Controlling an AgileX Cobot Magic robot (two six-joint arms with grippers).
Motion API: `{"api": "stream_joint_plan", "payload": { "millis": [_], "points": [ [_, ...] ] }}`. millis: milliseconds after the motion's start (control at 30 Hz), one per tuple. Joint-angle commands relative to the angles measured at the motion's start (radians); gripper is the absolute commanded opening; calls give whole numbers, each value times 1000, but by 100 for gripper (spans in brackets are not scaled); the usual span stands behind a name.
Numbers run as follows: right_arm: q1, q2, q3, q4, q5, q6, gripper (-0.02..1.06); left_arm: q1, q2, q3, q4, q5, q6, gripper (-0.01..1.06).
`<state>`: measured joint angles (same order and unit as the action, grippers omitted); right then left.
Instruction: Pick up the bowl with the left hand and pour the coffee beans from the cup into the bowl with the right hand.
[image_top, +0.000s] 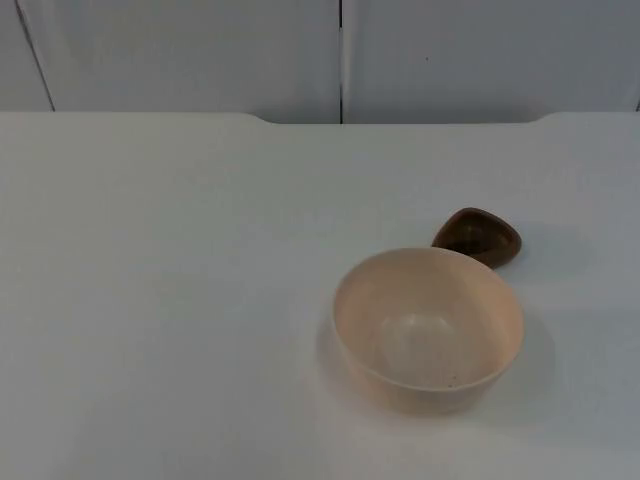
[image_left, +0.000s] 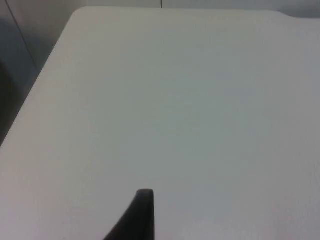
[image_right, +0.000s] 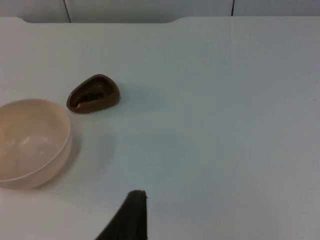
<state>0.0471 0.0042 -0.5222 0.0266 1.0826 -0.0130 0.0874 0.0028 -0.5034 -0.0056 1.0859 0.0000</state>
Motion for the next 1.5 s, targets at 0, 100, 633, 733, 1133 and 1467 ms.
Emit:
{"api": "stream_joint_plan", "payload": {
  "millis": [0,100,633,733,1133,1467],
  "points": [
    [-9,-4,6,2,-5,-6,105,-1,10,-18,-23,-18,0,105],
    [-4,-4,6,2,-5,-6,105,-1,31,-41,-33,-30,0,105],
    [-4,-4,6,2,-5,-6,105,-1,225,-101,-99,-127,0,105],
    [-4,-4,6,2,-5,-6,105,-1,273,-101,-138,-148,0,105],
    [-4,-4,6,0,-5,-2,105,-1,424,-168,-216,-183,52,105],
    [-4,-4,6,0,-5,-2,105,-1,586,-316,-238,-183,81,105]
  ]
}}
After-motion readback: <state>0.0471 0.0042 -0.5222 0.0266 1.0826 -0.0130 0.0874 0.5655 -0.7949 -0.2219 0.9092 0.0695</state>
